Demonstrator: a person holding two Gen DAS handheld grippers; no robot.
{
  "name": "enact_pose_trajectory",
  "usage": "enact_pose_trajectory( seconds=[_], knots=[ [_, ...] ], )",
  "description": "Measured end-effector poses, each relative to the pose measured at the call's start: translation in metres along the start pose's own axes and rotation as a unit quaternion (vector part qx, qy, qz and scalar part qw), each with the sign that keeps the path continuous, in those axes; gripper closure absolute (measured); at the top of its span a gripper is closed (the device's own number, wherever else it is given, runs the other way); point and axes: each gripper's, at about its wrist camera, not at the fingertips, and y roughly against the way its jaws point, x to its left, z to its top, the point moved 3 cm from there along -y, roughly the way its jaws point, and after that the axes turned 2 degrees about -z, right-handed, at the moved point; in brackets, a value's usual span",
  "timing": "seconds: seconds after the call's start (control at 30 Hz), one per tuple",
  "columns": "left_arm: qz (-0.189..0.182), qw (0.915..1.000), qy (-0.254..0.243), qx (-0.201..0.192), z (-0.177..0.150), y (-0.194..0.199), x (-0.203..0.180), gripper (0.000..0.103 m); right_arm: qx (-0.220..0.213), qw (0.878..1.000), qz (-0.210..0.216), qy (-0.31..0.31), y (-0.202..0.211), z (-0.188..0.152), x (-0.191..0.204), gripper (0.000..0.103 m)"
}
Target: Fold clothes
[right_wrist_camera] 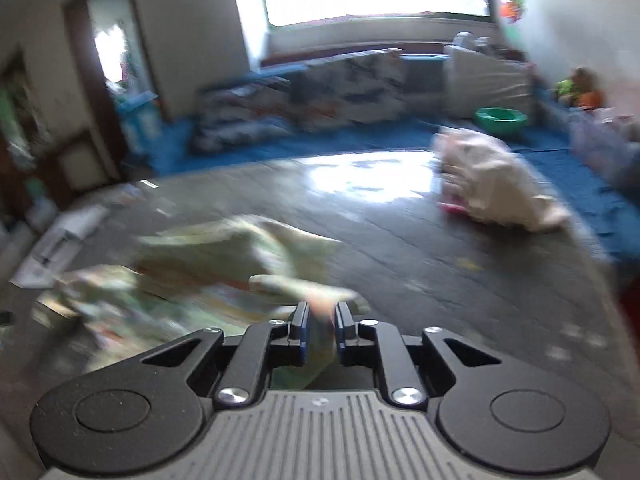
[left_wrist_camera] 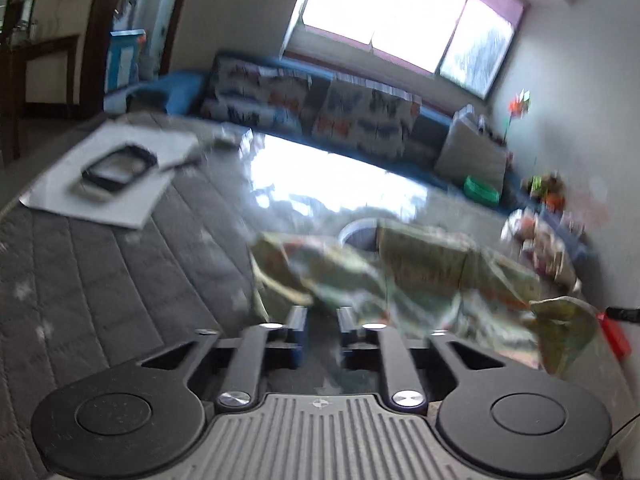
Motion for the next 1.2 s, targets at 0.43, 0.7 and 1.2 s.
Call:
enact_pose_trajectory(
  seconds=[0.43,0.7,1.2],
  knots=[
    [0.092,0.9942,-0.056,-0.004,0.017,-0.085,-0.041,0.034,0.043,0.971,0.16,0.17,-0.007,-0.041,0.122,0.049],
    [0.162,0.9864,-0.008,-0.023,0.017,-0.078,0.014,0.013,0.115,0.934,0.198,0.273,-0.006,-0.049,0.197,0.045],
    [0.116,0.9929,-0.027,0.007,0.006,-0.096,0.028,0.024,0.136,0.929,0.158,0.305,0.001,-0.079,0.198,0.034]
  ],
)
